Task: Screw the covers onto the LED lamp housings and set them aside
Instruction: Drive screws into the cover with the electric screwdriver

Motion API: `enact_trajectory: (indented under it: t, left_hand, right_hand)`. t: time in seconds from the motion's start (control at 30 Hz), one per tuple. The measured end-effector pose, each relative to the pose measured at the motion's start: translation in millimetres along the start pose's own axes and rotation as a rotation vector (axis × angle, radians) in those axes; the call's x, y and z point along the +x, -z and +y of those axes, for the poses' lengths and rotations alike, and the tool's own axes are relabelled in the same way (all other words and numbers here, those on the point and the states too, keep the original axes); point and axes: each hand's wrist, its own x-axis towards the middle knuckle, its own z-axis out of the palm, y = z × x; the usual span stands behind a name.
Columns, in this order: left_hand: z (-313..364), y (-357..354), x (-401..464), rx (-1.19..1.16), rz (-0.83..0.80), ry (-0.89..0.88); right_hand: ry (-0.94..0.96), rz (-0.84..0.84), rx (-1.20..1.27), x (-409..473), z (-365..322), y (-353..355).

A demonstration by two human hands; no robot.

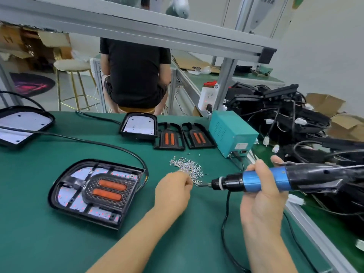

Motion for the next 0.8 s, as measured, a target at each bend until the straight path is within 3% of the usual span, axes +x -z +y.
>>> enact_trajectory:
  t: [0.13, 0.8]
  left_hand:
    - [-11.6, -8.3, -1.3, -0.231, 0.022, 0.082]
    - [-19.5, -14.5, -6.3, -0.477, 0.084, 0.153]
  right_hand:
    - [-0.045, 0.08, 0.009, 16.8, -0.7, 10.3]
    - [-0.168, 0.105, 0.104, 19.2, 15.0, 10.4]
